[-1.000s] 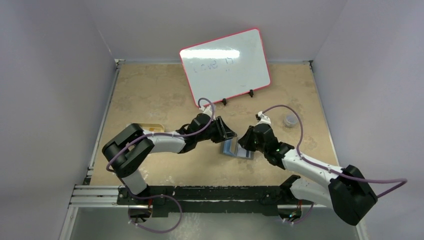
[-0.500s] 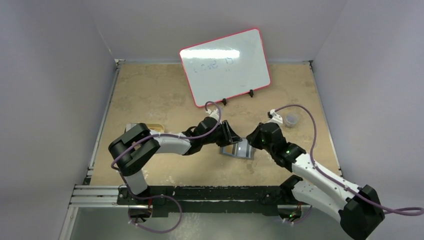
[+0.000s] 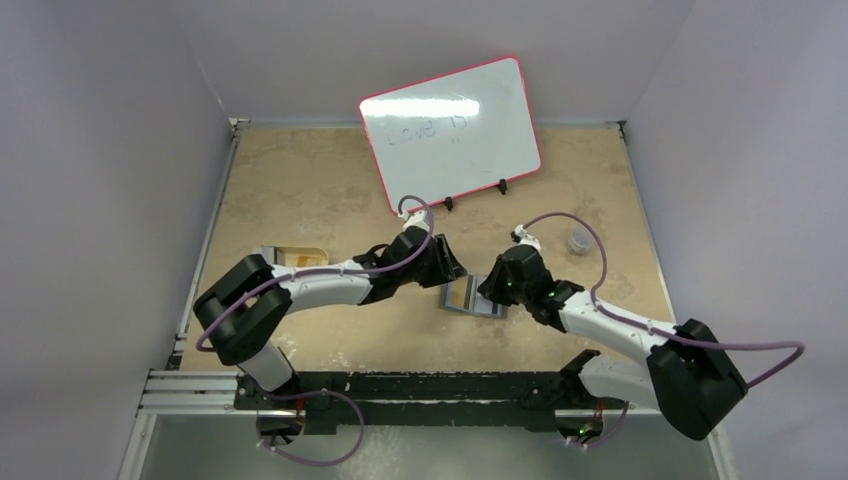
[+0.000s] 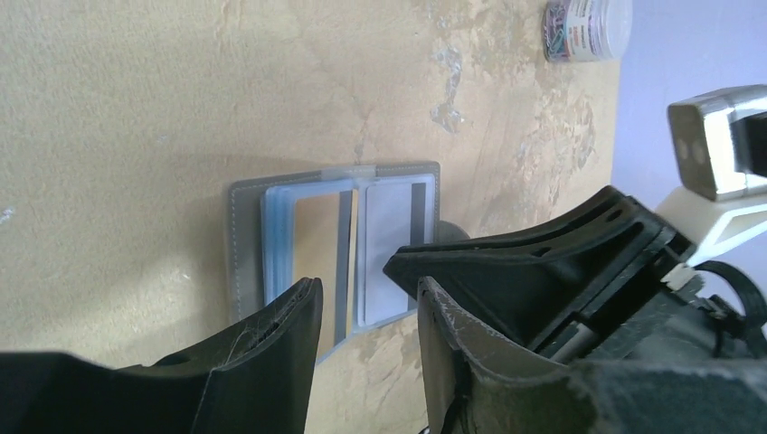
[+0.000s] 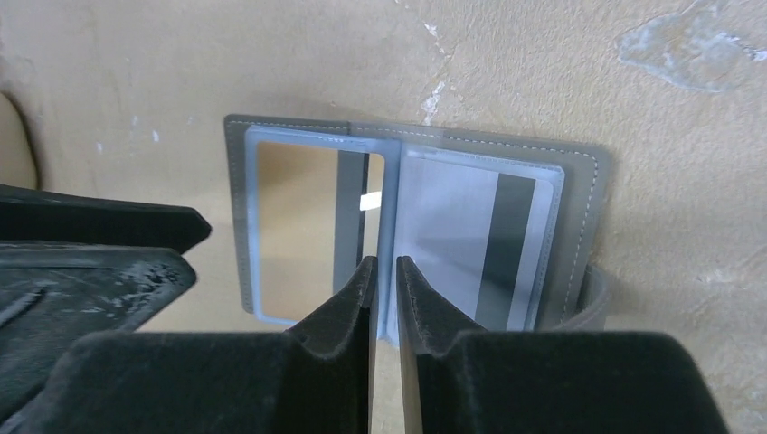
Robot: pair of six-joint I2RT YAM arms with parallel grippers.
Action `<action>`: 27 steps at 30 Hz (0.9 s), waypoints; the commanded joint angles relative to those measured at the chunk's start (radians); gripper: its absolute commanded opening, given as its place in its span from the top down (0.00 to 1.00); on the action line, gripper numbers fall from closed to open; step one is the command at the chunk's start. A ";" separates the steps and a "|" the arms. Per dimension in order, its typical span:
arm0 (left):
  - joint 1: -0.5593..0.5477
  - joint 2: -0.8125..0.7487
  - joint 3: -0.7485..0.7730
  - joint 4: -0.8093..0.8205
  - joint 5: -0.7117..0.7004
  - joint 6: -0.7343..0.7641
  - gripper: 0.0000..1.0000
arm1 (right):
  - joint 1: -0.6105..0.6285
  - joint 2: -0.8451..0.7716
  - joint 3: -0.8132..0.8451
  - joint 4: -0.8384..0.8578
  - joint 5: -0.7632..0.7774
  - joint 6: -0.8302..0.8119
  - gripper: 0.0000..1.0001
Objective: Put the credit cards into the card holder
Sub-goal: Turn over the card slot in the card holder.
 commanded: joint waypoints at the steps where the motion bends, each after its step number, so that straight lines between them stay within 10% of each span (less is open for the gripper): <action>1: 0.014 0.021 0.006 0.057 0.007 0.018 0.58 | -0.001 0.058 -0.008 0.099 -0.038 -0.022 0.86; 20: 0.017 0.074 0.028 0.089 0.058 0.018 0.58 | -0.002 0.128 -0.053 0.166 -0.043 -0.017 0.86; 27: 0.017 0.053 -0.005 0.152 0.085 -0.013 0.75 | -0.002 0.128 -0.059 0.172 -0.045 -0.013 0.86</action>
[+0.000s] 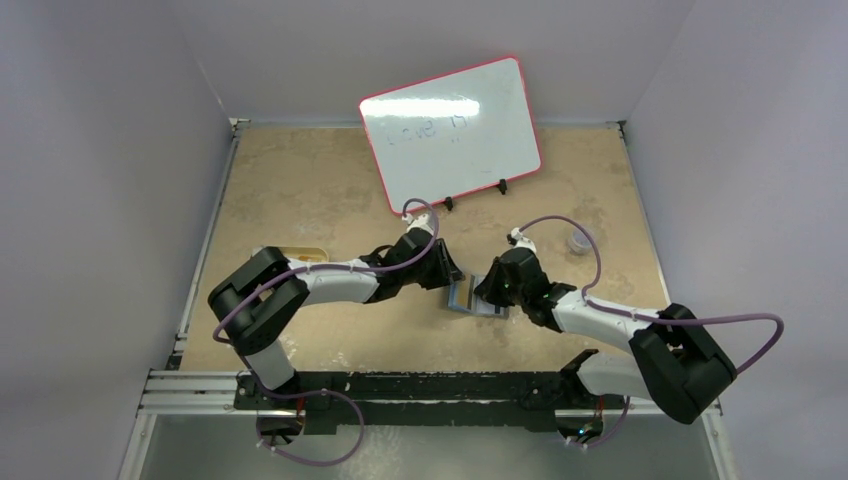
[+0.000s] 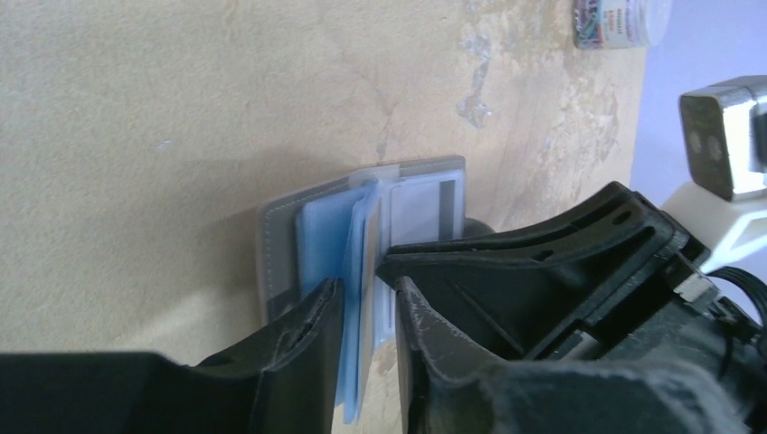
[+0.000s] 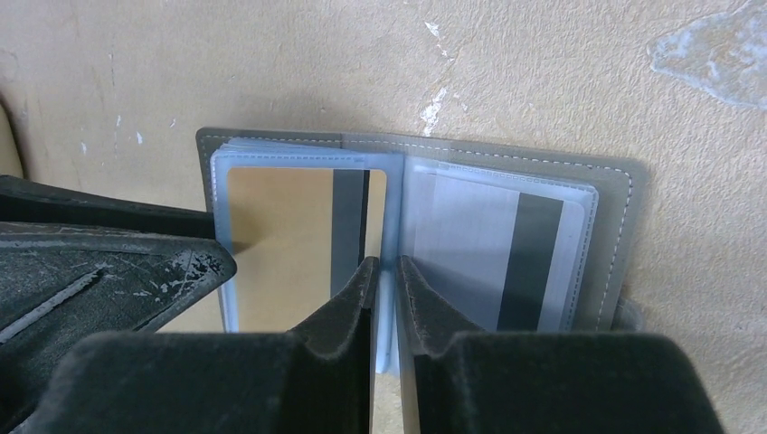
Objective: Put the credit cards into the card holder
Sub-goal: Turn over the card slot in the card holder.
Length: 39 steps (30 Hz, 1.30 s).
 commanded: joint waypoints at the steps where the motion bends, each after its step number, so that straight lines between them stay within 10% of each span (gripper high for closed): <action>1: 0.002 -0.029 -0.013 0.120 0.052 -0.027 0.76 | -0.002 0.008 -0.013 0.010 -0.009 -0.005 0.86; 11: 0.002 -0.024 -0.067 0.267 0.111 -0.079 1.00 | -0.001 -0.002 -0.017 0.013 -0.017 0.006 0.87; 25: 0.096 -0.323 -0.095 -0.119 0.048 0.105 1.00 | 0.005 0.022 0.026 0.129 -0.156 -0.035 0.83; 39: 0.095 -0.174 -0.090 0.013 0.145 0.088 0.91 | 0.007 0.126 0.052 0.168 -0.166 -0.054 0.83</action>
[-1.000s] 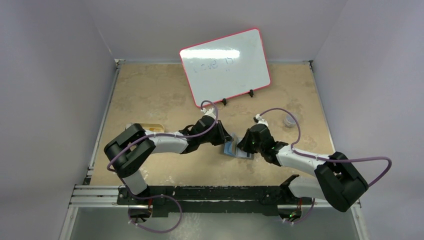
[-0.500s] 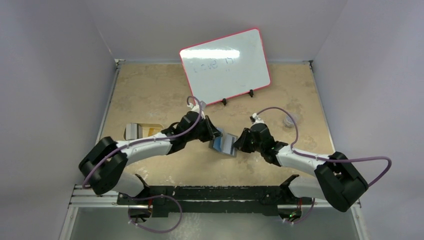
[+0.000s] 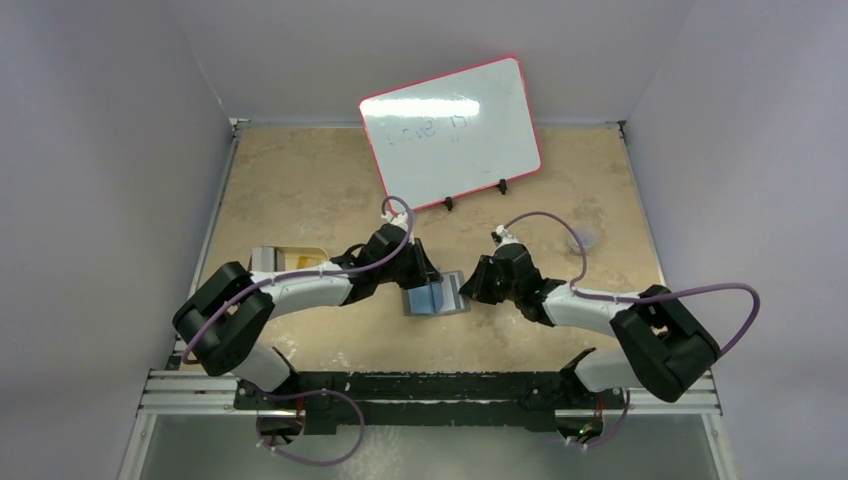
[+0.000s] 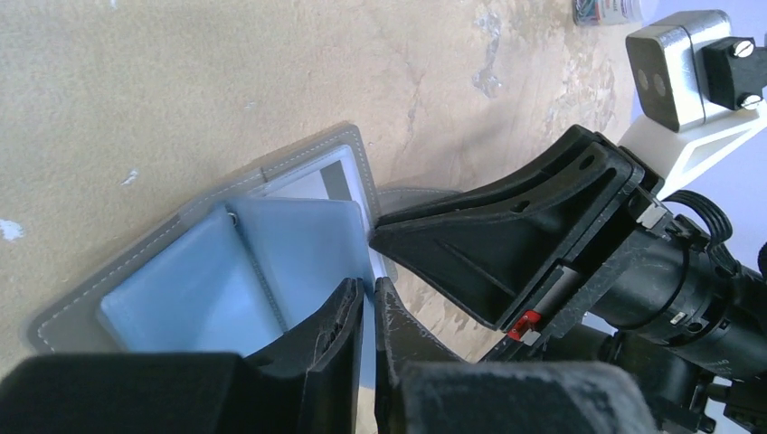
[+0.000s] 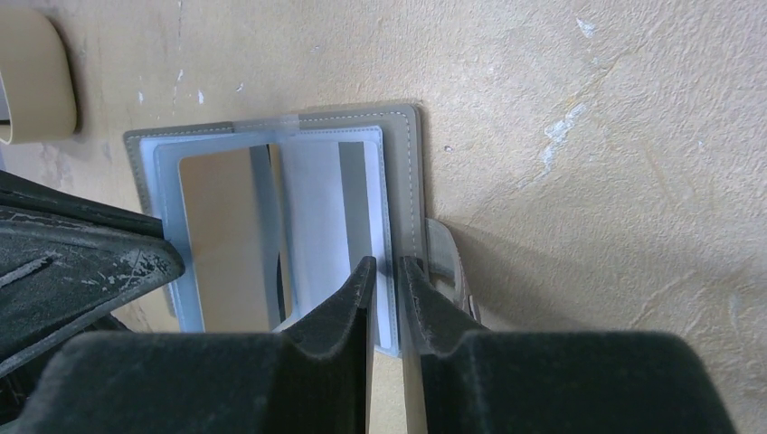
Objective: Put the credit cards into the card holder
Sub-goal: Turn over the card slot in the card holder.
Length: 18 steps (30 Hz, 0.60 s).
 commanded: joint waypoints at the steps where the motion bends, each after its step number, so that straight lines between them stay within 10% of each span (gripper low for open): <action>1: -0.003 0.011 0.025 0.086 0.038 0.017 0.91 | 0.006 0.010 0.028 0.024 -0.010 -0.021 0.83; 18: -0.003 0.017 0.008 0.050 0.013 0.039 0.87 | 0.005 0.002 0.028 0.012 0.001 -0.027 0.83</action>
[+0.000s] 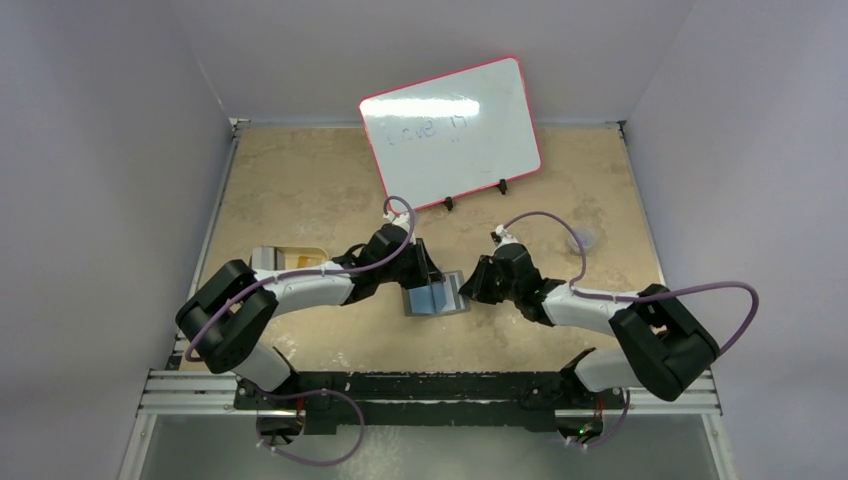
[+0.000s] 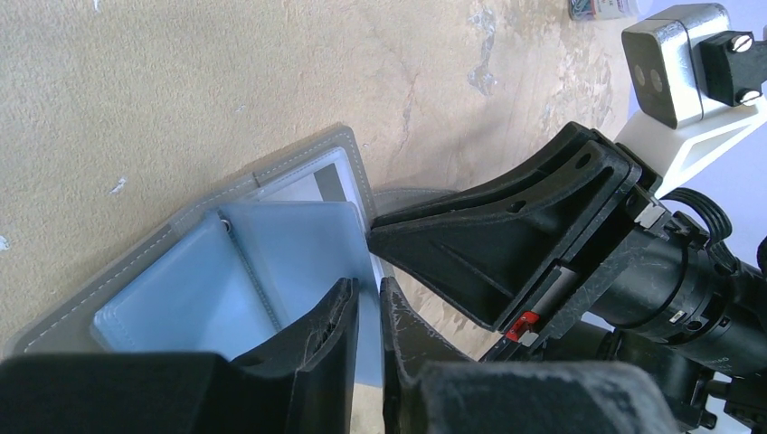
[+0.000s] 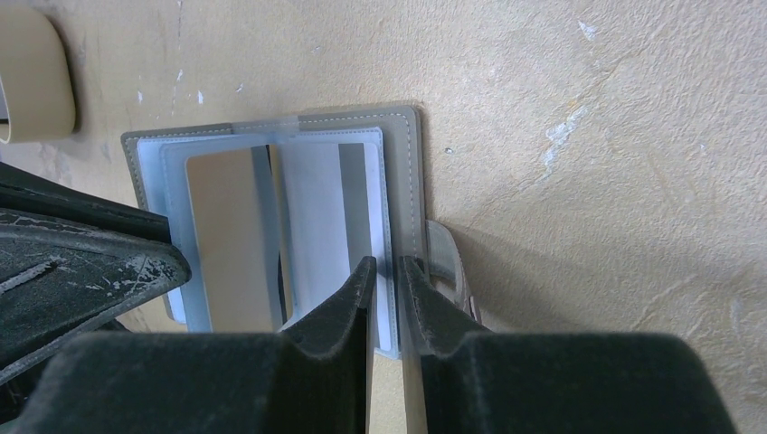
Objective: Put the credit cards into the card holder
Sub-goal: Turn over the card slot in the card holder.
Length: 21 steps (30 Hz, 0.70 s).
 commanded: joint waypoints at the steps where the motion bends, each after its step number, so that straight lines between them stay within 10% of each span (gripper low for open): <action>1: -0.002 -0.008 0.008 0.003 -0.014 0.033 0.87 | 0.005 -0.007 0.028 0.004 0.002 -0.024 0.83; 21: -0.003 -0.021 0.005 -0.025 -0.030 0.071 0.75 | 0.005 -0.107 0.076 -0.098 0.003 -0.030 0.80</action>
